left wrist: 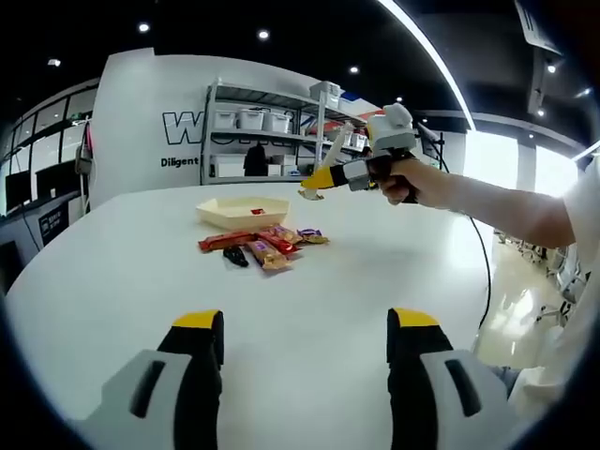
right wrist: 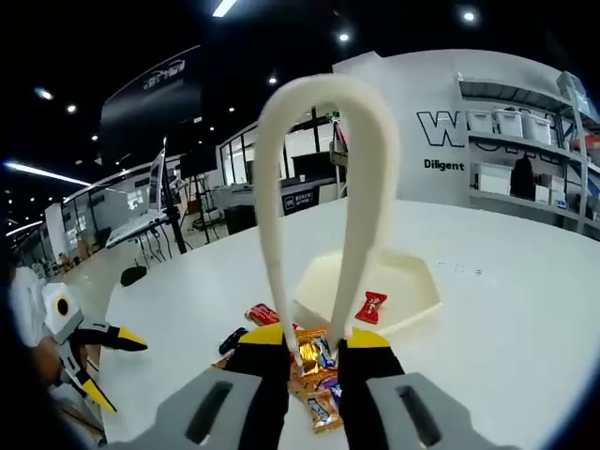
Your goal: Place the target food into the container with the food tongs after gripping and lifting it, then release it inside without dropping or visibly crushing the food.
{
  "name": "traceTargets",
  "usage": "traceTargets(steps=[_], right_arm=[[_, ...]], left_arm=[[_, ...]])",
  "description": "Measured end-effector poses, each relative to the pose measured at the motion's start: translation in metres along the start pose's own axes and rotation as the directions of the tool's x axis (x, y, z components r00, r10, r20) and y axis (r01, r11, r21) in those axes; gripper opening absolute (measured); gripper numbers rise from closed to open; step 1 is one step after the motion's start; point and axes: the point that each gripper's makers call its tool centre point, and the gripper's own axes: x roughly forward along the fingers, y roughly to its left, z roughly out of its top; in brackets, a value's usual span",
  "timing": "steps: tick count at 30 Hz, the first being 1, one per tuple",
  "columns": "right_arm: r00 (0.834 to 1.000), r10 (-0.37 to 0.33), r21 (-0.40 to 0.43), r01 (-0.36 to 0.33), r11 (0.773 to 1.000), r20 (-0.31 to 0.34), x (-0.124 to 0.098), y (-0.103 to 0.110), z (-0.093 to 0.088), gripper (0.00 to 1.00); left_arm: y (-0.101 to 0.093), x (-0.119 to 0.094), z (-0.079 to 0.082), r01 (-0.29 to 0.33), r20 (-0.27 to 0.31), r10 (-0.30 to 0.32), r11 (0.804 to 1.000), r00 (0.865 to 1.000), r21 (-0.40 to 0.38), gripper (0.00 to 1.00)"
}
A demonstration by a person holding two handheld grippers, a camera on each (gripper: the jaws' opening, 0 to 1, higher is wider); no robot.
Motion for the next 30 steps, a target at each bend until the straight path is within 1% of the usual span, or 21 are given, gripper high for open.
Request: traceTargets(steps=[3, 5, 6, 12, 15, 16, 20, 23, 27, 30], right_arm=[[1.0, -0.009, 0.011, 0.009, 1.0, 0.012, 0.008, -0.008, 0.013, 0.12], [1.0, -0.022, 0.013, 0.022, 1.0, 0.017, 0.012, -0.012, 0.018, 0.12], [1.0, -0.024, 0.021, 0.023, 1.0, 0.016, 0.019, -0.018, 0.022, 0.12], [0.999, -0.041, 0.05, 0.041, 0.998, 0.004, 0.046, -0.034, 0.023, 0.12], [0.999, -0.051, 0.034, 0.051, 0.998, -0.021, 0.057, -0.038, 0.018, 0.12], [0.999, -0.049, 0.036, 0.05, 0.998, -0.022, 0.06, -0.039, 0.017, 0.12], [0.999, -0.039, 0.051, 0.041, 0.998, -0.036, 0.071, -0.039, 0.011, 0.12], [0.997, -0.039, 0.05, 0.042, 0.998, -0.07, 0.081, -0.041, -0.003, 0.12], [0.995, -0.045, 0.06, 0.05, 0.997, -0.09, 0.087, -0.044, -0.015, 0.13], [0.991, -0.052, 0.029, 0.056, 0.998, -0.123, 0.09, -0.046, -0.022, 0.13]], left_arm=[[0.002, 0.002, -0.001, -0.003, -0.005, 0.003, 1.0, 1.0, -0.001, 0.7], [0.003, 0.002, 0.0, -0.005, -0.003, 0.005, 1.0, 1.0, 0.0, 0.7], [0.003, 0.002, 0.002, -0.004, 0.002, 0.004, 1.0, 1.0, 0.0, 0.7], [0.006, 0.001, 0.011, -0.004, 0.017, 0.004, 1.0, 1.0, 0.007, 0.7], [0.011, 0.001, 0.013, -0.006, 0.025, 0.006, 1.0, 1.0, -0.003, 0.7], [0.014, 0.001, 0.014, -0.005, 0.028, 0.005, 1.0, 1.0, -0.017, 0.69], [0.024, 0.002, 0.014, -0.021, 0.027, 0.022, 0.999, 0.999, -0.024, 0.69], [0.028, 0.002, 0.012, -0.031, 0.016, 0.031, 0.999, 0.999, -0.024, 0.69], [0.03, 0.003, 0.009, -0.034, 0.007, 0.034, 0.999, 0.999, -0.025, 0.69], [0.032, 0.003, 0.007, -0.035, -0.005, 0.035, 0.999, 0.999, -0.027, 0.69]])
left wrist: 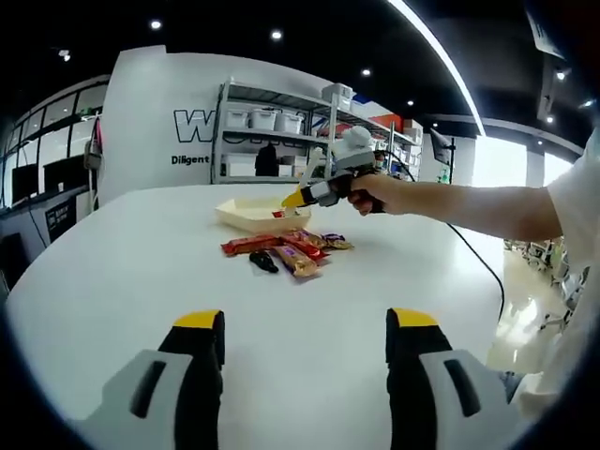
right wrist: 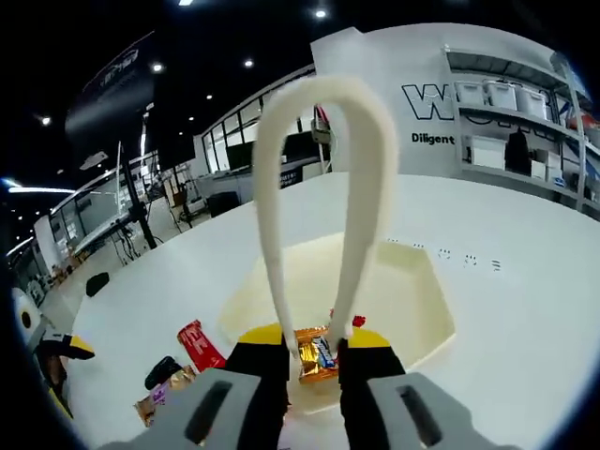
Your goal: Place the target food into the container with the food tongs after gripping and lifting it, then release it inside without dropping or visibly crushing the food.
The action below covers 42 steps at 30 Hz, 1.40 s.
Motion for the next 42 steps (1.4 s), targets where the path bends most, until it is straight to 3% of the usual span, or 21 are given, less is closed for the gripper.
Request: traceTargets(steps=[5, 12, 22, 32, 42], right_arm=[[0.999, -0.019, -0.02, 0.019, 1.0, -0.028, 0.008, -0.009, -0.008, 0.13], [0.998, -0.053, -0.087, 0.05, 0.995, -0.032, 0.019, -0.018, -0.002, 0.15], [0.998, -0.065, -0.062, 0.064, 0.996, -0.008, 0.018, -0.018, 0.002, 0.17], [0.998, -0.059, -0.052, 0.06, 0.997, 0.034, 0.001, -0.012, 0.014, 0.16], [0.994, -0.03, -0.037, 0.034, 0.999, 0.105, -0.04, 0.0, 0.035, 0.17]], left_arm=[[0.003, 0.001, 0.005, -0.002, 0.007, 0.002, 1.0, 1.0, -0.002, 0.69], [0.002, 0.002, 0.003, 0.002, 0.002, -0.002, 1.0, 1.0, 0.0, 0.68], [0.003, -0.005, 0.001, -0.006, 0.011, 0.006, 1.0, 1.0, -0.015, 0.68], [0.001, -0.007, 0.0, -0.002, 0.016, 0.003, 0.999, 1.0, -0.035, 0.68], [-0.01, -0.006, 0.004, 0.014, 0.025, -0.013, 1.0, 1.0, -0.026, 0.68]])
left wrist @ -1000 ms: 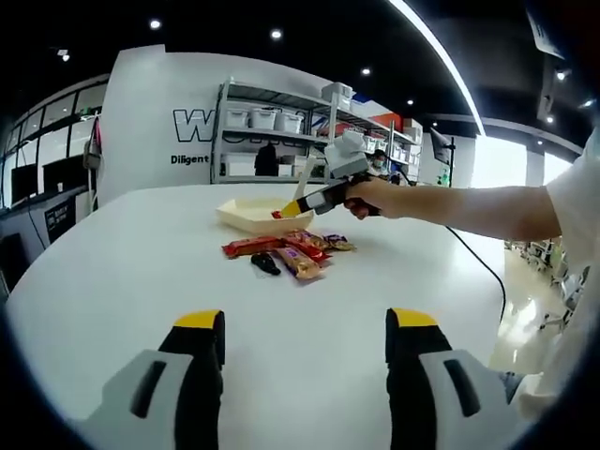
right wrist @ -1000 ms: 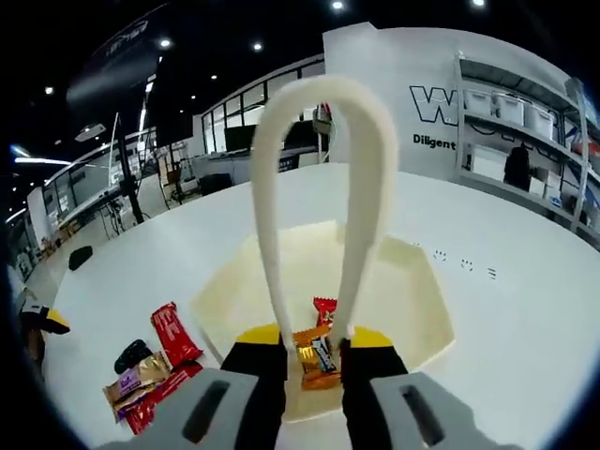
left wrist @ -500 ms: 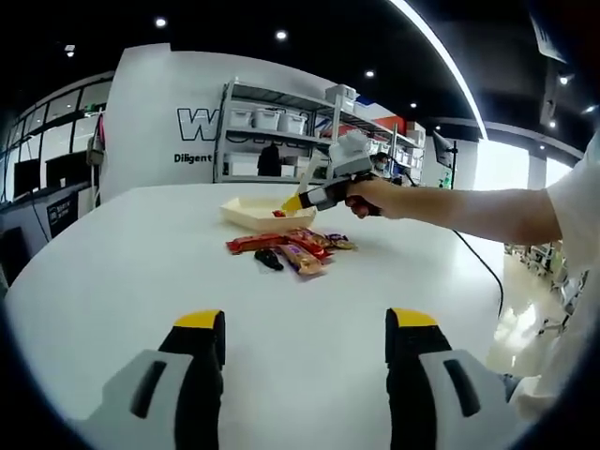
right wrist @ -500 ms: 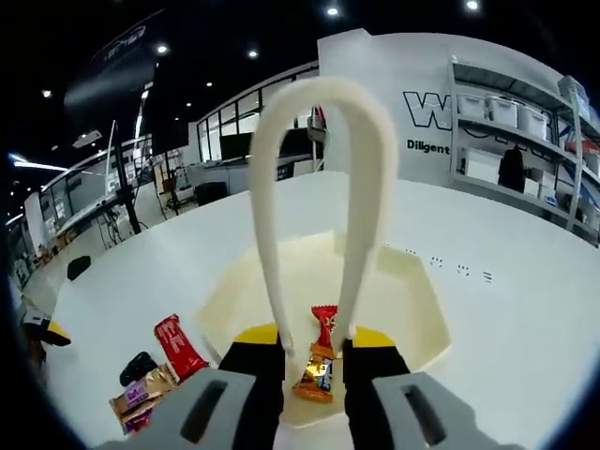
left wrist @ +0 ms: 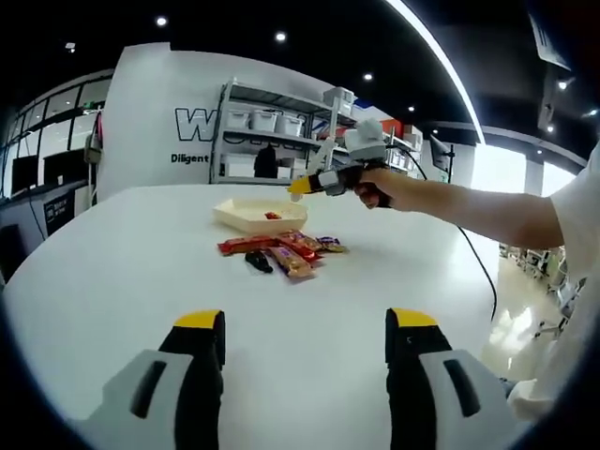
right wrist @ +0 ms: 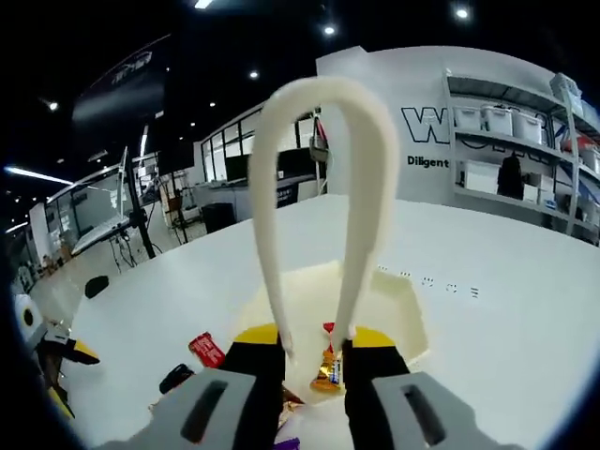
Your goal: Place the target food into the container with the food tongs after gripping and lifting it, then release it inside without dropping or visibly crushing the food.
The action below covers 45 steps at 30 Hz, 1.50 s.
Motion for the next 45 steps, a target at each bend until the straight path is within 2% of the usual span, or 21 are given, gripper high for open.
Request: traceTargets(steps=[3, 10, 13, 15, 19, 22, 23, 26, 33, 35, 37, 38, 41, 45], right_arm=[[1.0, -0.001, -0.03, 0.001, 1.0, -0.006, -0.009, 0.002, -0.001, 0.17], [1.0, 0.001, -0.032, -0.001, 0.999, -0.002, -0.033, 0.005, -0.003, 0.17], [1.0, 0.018, -0.026, -0.018, 1.0, 0.001, -0.043, 0.012, -0.006, 0.17], [1.0, 0.02, -0.036, -0.021, 0.999, -0.002, -0.049, 0.016, -0.009, 0.17], [0.999, 0.048, -0.055, -0.049, 0.997, -0.012, -0.056, 0.028, -0.015, 0.17], [0.995, 0.094, -0.079, -0.095, 0.992, -0.021, -0.061, 0.041, -0.023, 0.17], [0.995, 0.103, -0.088, -0.104, 0.991, -0.02, -0.064, 0.045, -0.029, 0.17], [0.989, 0.144, -0.076, -0.146, 0.986, -0.026, -0.065, 0.051, -0.04, 0.18], [0.986, 0.151, -0.096, -0.158, 0.983, -0.075, -0.056, 0.047, -0.072, 0.18], [0.986, 0.151, -0.067, -0.155, 0.986, -0.07, -0.053, 0.045, -0.075, 0.18], [0.986, 0.143, -0.087, -0.151, 0.985, -0.085, -0.05, 0.04, -0.081, 0.18], [0.988, 0.128, -0.105, -0.137, 0.985, -0.089, -0.049, 0.037, -0.084, 0.18], [0.986, 0.148, -0.067, -0.153, 0.986, -0.078, -0.047, 0.036, -0.085, 0.19], [0.984, 0.143, -0.086, -0.153, 0.985, -0.107, -0.044, 0.038, -0.095, 0.19]], left_arm=[[0.0, 0.0, 0.003, 0.003, 0.005, -0.003, 1.0, 1.0, 0.003, 0.69], [0.001, -0.004, 0.006, -0.011, 0.002, 0.011, 0.999, 1.0, 0.033, 0.72], [0.004, -0.005, 0.006, -0.048, -0.006, 0.048, 0.998, 0.999, 0.028, 0.84], [0.003, -0.007, 0.01, -0.059, 0.013, 0.058, 0.997, 0.998, 0.045, 0.86], [0.0, -0.01, 0.014, -0.054, 0.028, 0.054, 0.998, 0.998, 0.03, 0.9], [-0.001, -0.011, 0.016, -0.072, 0.038, 0.07, 0.997, 0.997, 0.027, 0.99], [0.001, -0.012, 0.018, -0.091, 0.046, 0.09, 0.995, 0.995, 0.03, 0.99], [-0.001, -0.015, 0.022, -0.091, 0.063, 0.089, 0.995, 0.994, 0.039, 0.99], [-0.012, -0.018, 0.024, -0.06, 0.076, 0.057, 0.998, 0.995, 0.035, 0.99], [-0.015, -0.018, 0.022, -0.053, 0.065, 0.05, 0.998, 0.997, 0.036, 0.99], [-0.016, -0.017, 0.018, -0.047, 0.044, 0.045, 0.998, 0.998, 0.047, 0.99], [-0.016, -0.018, 0.018, -0.047, 0.045, 0.045, 0.998, 0.998, 0.049, 0.99], [-0.015, -0.018, 0.019, -0.049, 0.048, 0.047, 0.998, 0.998, 0.049, 0.98], [-0.014, -0.018, 0.02, -0.051, 0.053, 0.049, 0.998, 0.997, 0.039, 0.97]])
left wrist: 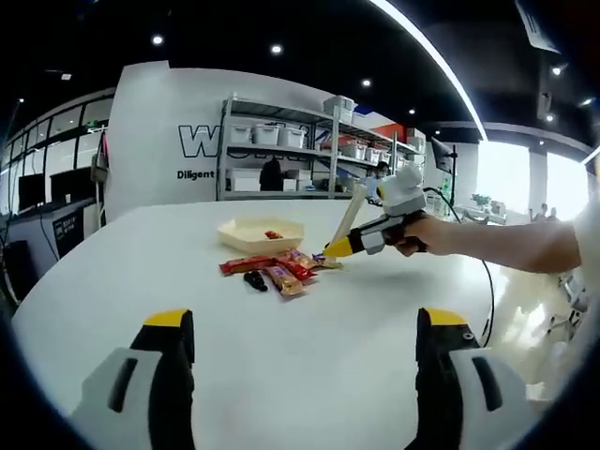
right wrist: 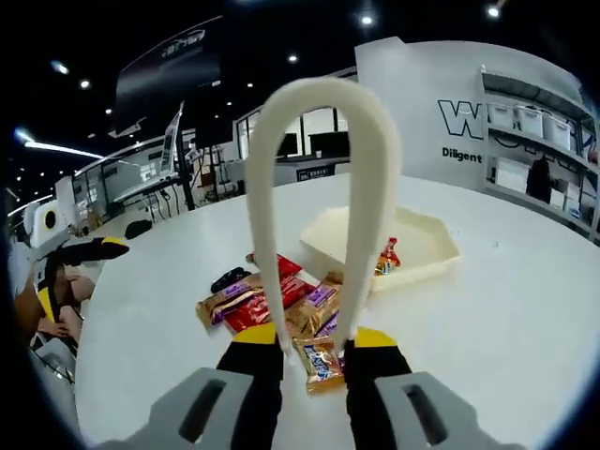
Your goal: Place the target food into the container with the food tongs after gripping and lifting it, then release it inside without dropping or visibly crushing the food.
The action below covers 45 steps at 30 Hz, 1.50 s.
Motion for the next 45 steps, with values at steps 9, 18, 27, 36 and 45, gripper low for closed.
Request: traceTargets(steps=[9, 18, 27, 36, 45], right_arm=[[0.998, 0.053, 0.0, -0.053, 0.999, -0.022, -0.01, 0.025, -0.012, 0.18], [0.997, 0.06, 0.081, -0.064, 0.995, 0.053, -0.035, 0.023, 0.007, 0.19], [0.998, 0.061, 0.033, -0.061, 0.998, 0.004, -0.014, 0.026, -0.005, 0.2], [0.997, 0.067, -0.007, -0.067, 0.998, -0.033, -0.011, 0.026, -0.013, 0.18], [0.996, 0.051, 0.112, -0.043, 0.993, -0.069, -0.012, 0.021, -0.017, 0.11]], left_arm=[[0.002, -0.006, -0.003, -0.014, 0.018, 0.015, 1.0, 1.0, -0.019, 0.93], [-0.005, -0.009, -0.003, -0.003, 0.018, 0.004, 1.0, 1.0, -0.025, 0.91], [-0.014, -0.007, -0.003, 0.009, 0.02, -0.008, 0.999, 1.0, -0.034, 0.89], [-0.012, -0.003, -0.001, 0.006, 0.036, -0.005, 0.999, 0.999, -0.049, 0.86], [-0.014, 0.005, -0.006, 0.022, 0.018, -0.021, 0.997, 1.0, -0.076, 0.83]])
